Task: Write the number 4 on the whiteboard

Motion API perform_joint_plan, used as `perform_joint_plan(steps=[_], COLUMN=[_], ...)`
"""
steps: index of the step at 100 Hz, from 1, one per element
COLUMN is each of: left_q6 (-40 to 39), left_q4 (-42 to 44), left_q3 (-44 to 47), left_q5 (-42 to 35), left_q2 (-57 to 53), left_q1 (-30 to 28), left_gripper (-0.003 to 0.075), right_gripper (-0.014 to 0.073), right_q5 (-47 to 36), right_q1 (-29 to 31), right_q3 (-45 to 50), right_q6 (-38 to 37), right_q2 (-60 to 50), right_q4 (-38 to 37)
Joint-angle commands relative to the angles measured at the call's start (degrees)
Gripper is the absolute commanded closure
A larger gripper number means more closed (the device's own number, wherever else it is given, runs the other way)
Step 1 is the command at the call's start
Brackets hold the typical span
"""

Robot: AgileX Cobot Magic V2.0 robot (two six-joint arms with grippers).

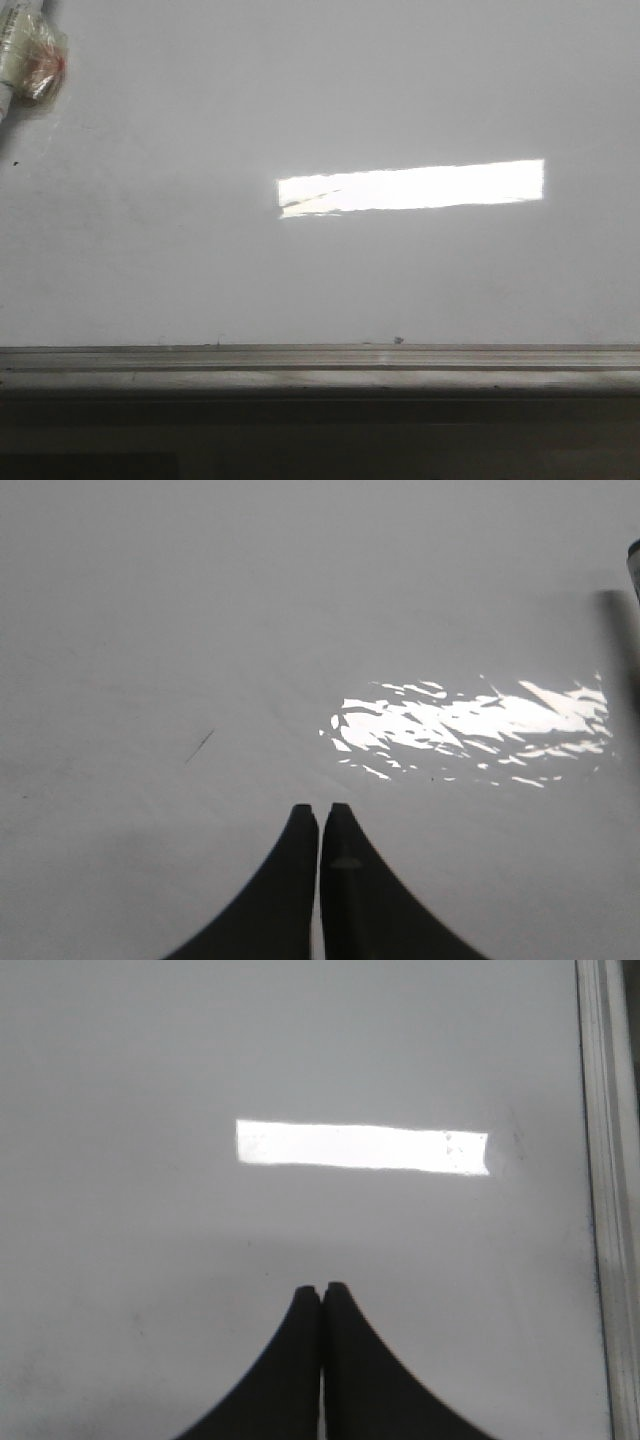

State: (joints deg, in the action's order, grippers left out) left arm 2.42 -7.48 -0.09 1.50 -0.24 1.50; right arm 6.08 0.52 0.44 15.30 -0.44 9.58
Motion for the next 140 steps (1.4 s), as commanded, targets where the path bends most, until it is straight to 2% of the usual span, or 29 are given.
perform_joint_plan(steps=[1,30,38,52,74,82,92,100,109,114,120,121,125,130,140], left_q6=[-0.53,-0.53,-0.53,-0.53,0.09,0.79,5.45,9.01,18.25,23.18,29.55,29.55,33.35,36.97,44.47], left_q4=[-6.16,-30.64,-36.56,-35.55,-21.82,-20.91,-21.15,-23.94,-31.80,-37.15,-44.70,-44.70,-48.76,-52.86,-59.85], left_q3=[1.51,1.30,0.83,-2.54,-15.45,-19.76,-23.88,-26.04,-27.81,-28.36,-28.37,-28.37,-28.37,-28.37,-28.37], left_q5=[-5.12,-10.01,-10.41,-4.59,12.60,17.23,20.34,21.40,23.23,24.24,24.92,25.03,25.62,26.15,26.44], left_q2=[-1.65,-1.65,-1.65,-0.66,9.46,14.67,19.56,23.24,26.63,28.53,30.99,31.27,32.86,34.65,37.81], left_q1=[-0.06,-0.06,-0.06,-0.06,-0.06,-0.06,-0.06,0.06,0.28,0.67,1.55,1.55,2.08,2.86,4.50], left_gripper=[0.0741,0.0741,0.0741,0.0741,0.0741,0.0741,0.0740,0.0734,0.0644,0.0556,0.0408,0.0408,0.0330,0.0304,0.0331], right_gripper=[0.0658,0.0658,0.0658,0.0654,0.0644,0.0645,0.0643,0.0600,0.0477,0.0363,0.0253,0.0244,0.0216,0.0219,0.0219], right_q5=[-6.08,-12.69,-12.51,-4.72,7.57,11.48,14.44,15.90,17.36,17.74,18.00,17.99,18.11,18.11,18.11], right_q1=[0.33,0.33,0.33,0.33,0.33,0.33,0.33,0.22,0.22,0.22,0.22,0.22,0.22,0.22,0.22], right_q3=[1.20,1.20,0.66,-2.81,-14.15,-18.41,-22.61,-24.99,-27.03,-27.63,-28.07,-28.18,-28.20,-28.20,-28.20], right_q6=[0.30,0.30,0.30,0.40,0.85,0.85,0.85,1.12,2.35,2.45,2.45,2.45,2.45,2.45,2.45], right_q2=[-1.39,-1.39,-1.39,0.33,13.80,20.56,26.52,30.25,32.13,32.43,32.43,32.43,32.43,32.43,32.43], right_q4=[6.51,27.08,29.90,28.46,22.06,19.92,19.61,19.61,20.29,20.61,21.11,21.11,21.24,21.24,21.24])
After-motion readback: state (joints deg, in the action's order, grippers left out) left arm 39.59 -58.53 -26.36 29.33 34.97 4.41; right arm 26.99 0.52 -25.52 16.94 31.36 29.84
